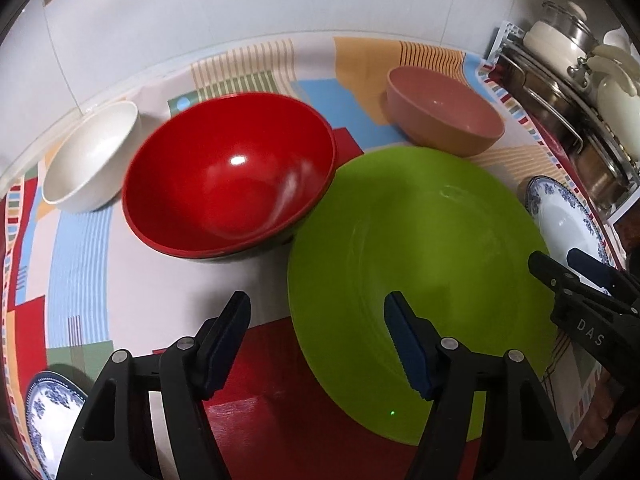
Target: Organize plates and bowls
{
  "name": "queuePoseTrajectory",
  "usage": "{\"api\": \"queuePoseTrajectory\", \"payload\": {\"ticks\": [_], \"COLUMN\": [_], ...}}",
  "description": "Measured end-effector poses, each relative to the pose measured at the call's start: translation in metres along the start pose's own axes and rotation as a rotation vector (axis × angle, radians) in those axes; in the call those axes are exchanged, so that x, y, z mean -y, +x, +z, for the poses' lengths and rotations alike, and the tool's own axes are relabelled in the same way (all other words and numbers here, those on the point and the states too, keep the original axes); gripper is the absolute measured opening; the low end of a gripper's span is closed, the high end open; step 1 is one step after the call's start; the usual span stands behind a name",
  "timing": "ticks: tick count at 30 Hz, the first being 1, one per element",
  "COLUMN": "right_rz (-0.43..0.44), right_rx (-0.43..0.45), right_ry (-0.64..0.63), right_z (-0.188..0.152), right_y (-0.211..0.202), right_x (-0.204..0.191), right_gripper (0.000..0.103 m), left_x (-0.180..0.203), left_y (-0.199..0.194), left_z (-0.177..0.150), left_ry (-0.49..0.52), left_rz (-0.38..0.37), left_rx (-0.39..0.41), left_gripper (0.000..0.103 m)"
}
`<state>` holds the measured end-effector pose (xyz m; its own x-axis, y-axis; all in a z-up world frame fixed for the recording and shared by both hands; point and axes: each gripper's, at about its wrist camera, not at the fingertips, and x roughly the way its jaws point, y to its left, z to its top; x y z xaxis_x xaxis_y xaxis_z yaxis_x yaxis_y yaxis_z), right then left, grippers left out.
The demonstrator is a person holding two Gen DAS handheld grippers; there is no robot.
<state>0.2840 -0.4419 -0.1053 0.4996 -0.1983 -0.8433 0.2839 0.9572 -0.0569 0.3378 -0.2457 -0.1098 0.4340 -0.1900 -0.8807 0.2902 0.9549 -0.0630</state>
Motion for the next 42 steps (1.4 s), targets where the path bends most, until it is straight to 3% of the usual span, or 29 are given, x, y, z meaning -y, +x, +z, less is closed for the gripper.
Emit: {"api": "queuePoseTrajectory", "payload": {"ticks": [19,23,26,28,42], "right_rz": [0.046,0.029,0.026,0.028,0.026], "right_rx": [-0.041,-0.032,-0.026,-0.008,-0.003], "right_ry": [-0.007,-0.011,-0.029,-0.056,-0.043], "right_z": [0.002,0.003,0.003,0.003,-0.003], "right_y": [0.02,0.021,0.021,0.017,0.005], "right_x": [-0.009,-0.008,-0.01,-0.014,-0.01], "right_gripper": [0.062,0.056,0.052,0.039,0.038], "left_x": [-0.004,-0.001,-0.001,-0.003,0.003], "left_y": [0.021,0.02,0.02,0.019,0.001], "left_z": [0.005,0.005,0.006,0.007,0.001], "left_ry": [-0.042,-0.034,-0.034,-0.041,-0.008], "left_rz": [-0.034,-0.052,-0.052,-0.056,-0.05], "left_rx": [-0.047,-0.043,-0.042,-0.04,0.006], "left_gripper": [0.051,0.042,0.04,0.039,0.038]}}
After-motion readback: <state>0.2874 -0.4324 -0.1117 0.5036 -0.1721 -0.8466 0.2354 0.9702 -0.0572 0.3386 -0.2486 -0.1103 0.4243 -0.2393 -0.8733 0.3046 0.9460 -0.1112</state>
